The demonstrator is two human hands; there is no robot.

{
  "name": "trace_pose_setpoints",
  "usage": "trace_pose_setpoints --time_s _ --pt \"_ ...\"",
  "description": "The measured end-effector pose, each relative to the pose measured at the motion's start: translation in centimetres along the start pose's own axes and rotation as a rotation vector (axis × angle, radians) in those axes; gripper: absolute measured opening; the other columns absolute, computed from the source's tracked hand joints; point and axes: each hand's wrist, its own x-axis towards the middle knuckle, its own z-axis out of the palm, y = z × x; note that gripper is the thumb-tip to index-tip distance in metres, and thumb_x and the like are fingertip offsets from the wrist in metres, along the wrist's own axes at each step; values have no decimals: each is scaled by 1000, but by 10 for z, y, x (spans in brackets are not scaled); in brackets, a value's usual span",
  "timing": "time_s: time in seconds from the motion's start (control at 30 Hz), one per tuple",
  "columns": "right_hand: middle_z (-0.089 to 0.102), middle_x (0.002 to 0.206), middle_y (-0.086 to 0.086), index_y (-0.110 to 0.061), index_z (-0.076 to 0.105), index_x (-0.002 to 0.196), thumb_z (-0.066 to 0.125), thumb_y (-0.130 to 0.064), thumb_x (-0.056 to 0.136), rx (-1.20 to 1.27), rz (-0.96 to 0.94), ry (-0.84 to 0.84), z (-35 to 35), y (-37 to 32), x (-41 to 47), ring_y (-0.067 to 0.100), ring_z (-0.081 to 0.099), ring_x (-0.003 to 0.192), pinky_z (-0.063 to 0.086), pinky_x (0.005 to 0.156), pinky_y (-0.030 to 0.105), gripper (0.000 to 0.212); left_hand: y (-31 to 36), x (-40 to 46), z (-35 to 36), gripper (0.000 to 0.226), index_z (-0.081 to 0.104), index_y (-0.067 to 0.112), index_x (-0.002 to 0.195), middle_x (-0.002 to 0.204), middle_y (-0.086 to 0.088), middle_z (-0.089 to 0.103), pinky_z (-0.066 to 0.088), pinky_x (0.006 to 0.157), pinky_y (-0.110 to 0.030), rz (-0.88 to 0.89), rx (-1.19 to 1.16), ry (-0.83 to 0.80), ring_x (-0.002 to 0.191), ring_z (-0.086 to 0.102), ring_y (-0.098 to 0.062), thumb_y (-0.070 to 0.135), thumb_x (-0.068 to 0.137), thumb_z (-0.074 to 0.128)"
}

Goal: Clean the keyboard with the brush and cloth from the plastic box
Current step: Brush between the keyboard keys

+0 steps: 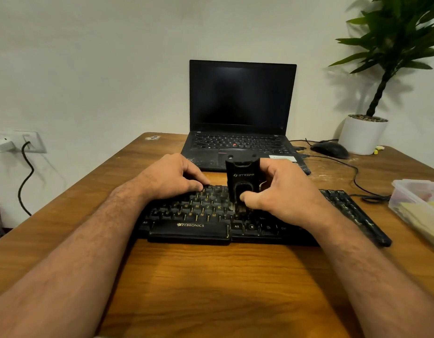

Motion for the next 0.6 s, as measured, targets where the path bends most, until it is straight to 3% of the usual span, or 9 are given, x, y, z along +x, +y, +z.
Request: trace_pose_setpoints --time_s 0.17,0.33,0.5,0.6 --pt "73 83 -25 -45 63 86 84 -10 74 117 51 -84 0 2 -2 -3 71 78 56 67 15 43 -2 -1 0 20 78 38 97 99 19 74 47 91 -18 2 12 4 96 64 4 23 85 75" --pt "75 88 -11 -35 68 94 84 -17 73 31 137 101 -3 11 8 3 71 77 59 73 28 32 -2 1 1 20 78 39 97 99 19 74 46 88 -17 4 11 7 96 63 4 23 85 75" --pt "78 89 -9 -32 71 97 82 -4 74 147 121 -112 -12 10 0 8 74 82 60 77 30 38 -4 2 1 20 78 39 98 98 20 73 44 82 -14 1 7 -2 95 62 4 24 86 74" --pt "76 88 -11 -32 70 101 83 -15 76 56 144 12 -9 17 7 2 72 79 59 74 28 33 -4 3 1 20 78 40 97 99 20 73 44 84 -15 -4 6 3 96 63 3 24 86 74"
